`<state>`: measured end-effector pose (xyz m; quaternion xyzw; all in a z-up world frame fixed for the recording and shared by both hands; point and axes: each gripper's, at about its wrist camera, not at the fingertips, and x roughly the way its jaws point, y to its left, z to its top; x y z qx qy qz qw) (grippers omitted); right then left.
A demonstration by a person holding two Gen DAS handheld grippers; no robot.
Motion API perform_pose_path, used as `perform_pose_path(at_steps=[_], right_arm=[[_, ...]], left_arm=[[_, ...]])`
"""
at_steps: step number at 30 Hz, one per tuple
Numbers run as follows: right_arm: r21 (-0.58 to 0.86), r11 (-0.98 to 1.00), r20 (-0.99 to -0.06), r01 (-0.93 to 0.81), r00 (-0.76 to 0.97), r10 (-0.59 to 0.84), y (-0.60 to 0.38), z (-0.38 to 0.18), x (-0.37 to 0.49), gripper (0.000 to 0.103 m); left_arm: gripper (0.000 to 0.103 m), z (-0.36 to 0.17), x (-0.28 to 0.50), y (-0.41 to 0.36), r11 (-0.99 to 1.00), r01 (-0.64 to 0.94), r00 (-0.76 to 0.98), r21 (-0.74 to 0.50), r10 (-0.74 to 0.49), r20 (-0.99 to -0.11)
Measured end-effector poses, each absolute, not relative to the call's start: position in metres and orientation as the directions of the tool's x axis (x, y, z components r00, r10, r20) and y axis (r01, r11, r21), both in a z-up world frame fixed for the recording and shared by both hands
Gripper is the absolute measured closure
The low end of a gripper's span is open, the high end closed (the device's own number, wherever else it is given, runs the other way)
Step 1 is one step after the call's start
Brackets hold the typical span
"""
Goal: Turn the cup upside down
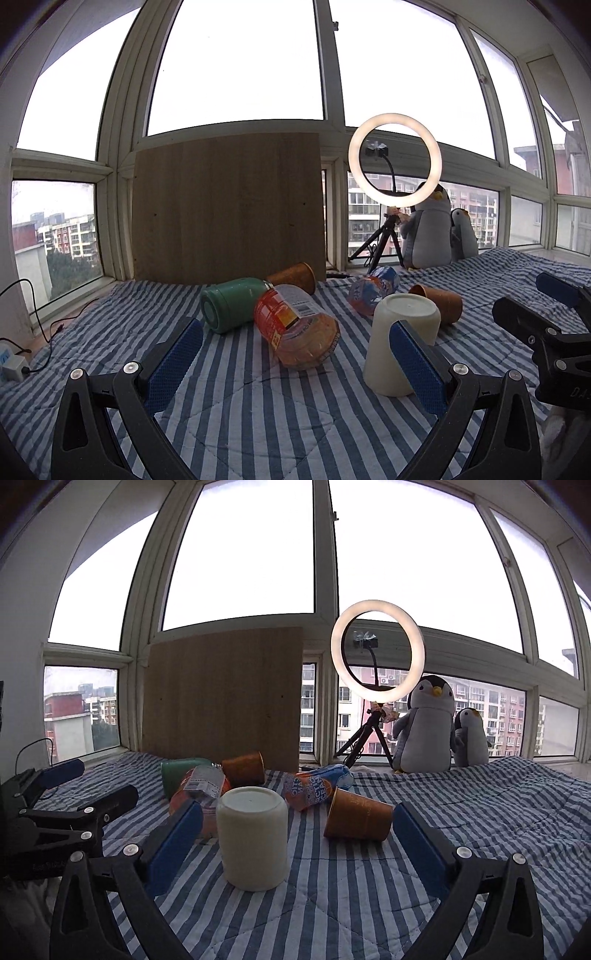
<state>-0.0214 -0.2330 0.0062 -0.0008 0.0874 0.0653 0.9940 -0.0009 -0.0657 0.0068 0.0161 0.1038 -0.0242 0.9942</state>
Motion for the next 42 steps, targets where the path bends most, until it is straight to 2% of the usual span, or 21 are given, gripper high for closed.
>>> perform_pose_path(at_steps=[9,42], right_arm=[[0.035,0.992,-0.186,-0.121,0.975,0.125,-0.239,0.006,-0.02,0.001],[0.048,0.993,-0.198,-0.112,0.973,0.119,-0.245,0.004,-0.016,0.001]], left_arm=[[0.0,0.007,-0.012,-0.063,0.999,0.035,0.985,0.032,-0.029,-0.172],[0.0,0.008,-0.014,-0.061,0.999,0.006,0.987,0.031,-0.001,-0.161]])
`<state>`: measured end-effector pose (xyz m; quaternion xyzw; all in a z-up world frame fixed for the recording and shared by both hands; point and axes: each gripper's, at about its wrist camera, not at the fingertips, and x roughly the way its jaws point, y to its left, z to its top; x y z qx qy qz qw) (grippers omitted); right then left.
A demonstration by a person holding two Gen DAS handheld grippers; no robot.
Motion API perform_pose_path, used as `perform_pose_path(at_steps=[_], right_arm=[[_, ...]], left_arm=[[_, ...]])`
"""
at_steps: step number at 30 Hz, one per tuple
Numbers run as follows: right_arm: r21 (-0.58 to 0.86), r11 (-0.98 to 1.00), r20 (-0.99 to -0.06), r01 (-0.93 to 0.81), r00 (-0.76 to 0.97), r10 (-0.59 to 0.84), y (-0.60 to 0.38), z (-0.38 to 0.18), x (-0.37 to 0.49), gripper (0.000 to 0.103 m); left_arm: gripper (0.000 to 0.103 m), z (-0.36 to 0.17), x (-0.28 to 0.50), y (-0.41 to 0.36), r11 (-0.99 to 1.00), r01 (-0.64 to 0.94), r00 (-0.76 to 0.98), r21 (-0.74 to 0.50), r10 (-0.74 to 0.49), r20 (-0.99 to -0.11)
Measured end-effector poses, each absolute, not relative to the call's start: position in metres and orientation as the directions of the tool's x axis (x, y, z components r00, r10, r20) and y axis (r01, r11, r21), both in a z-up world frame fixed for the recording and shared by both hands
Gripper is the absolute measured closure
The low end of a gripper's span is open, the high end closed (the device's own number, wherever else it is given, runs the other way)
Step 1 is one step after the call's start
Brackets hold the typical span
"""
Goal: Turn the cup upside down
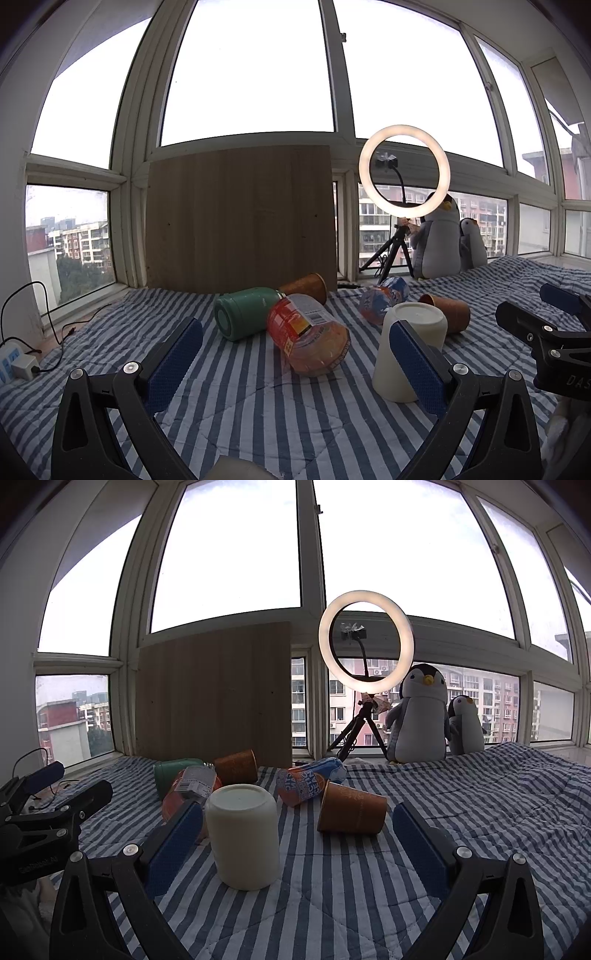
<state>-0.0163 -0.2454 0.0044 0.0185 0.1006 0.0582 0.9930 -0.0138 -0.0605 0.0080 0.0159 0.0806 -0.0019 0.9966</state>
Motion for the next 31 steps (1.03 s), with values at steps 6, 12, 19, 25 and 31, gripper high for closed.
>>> perform_pose_path(at_steps=[6,12,19,25,31], right_arm=[[0.05,0.993,-0.196,-0.11,0.973,0.118,-0.2456,0.004,-0.0159,0.001],[0.05,0.993,-0.196,-0.111,0.973,0.118,-0.2456,0.004,-0.016,0.001],[0.051,0.993,-0.197,-0.11,0.973,0.118,-0.246,0.004,-0.0158,0.001],[0.051,0.993,-0.198,-0.11,0.973,0.118,-0.2462,0.004,-0.0159,0.001],[0.051,0.993,-0.198,-0.11,0.973,0.118,-0.2463,0.0041,-0.0158,0.001]], left_arm=[[0.0,0.008,-0.0136,-0.0606,0.999,0.006,0.987,0.032,-0.001,-0.161],[0.0,0.0079,-0.0139,-0.0605,0.999,0.005,0.987,0.032,0.0,-0.16],[0.0,0.008,-0.0139,-0.0604,0.999,0.005,0.987,0.032,0.0,-0.16],[0.0,0.0082,-0.0132,-0.0602,0.999,0.006,0.987,0.033,0.0,-0.163],[0.0,0.0079,-0.0132,-0.0592,0.999,0.012,0.986,0.03,-0.007,-0.165]])
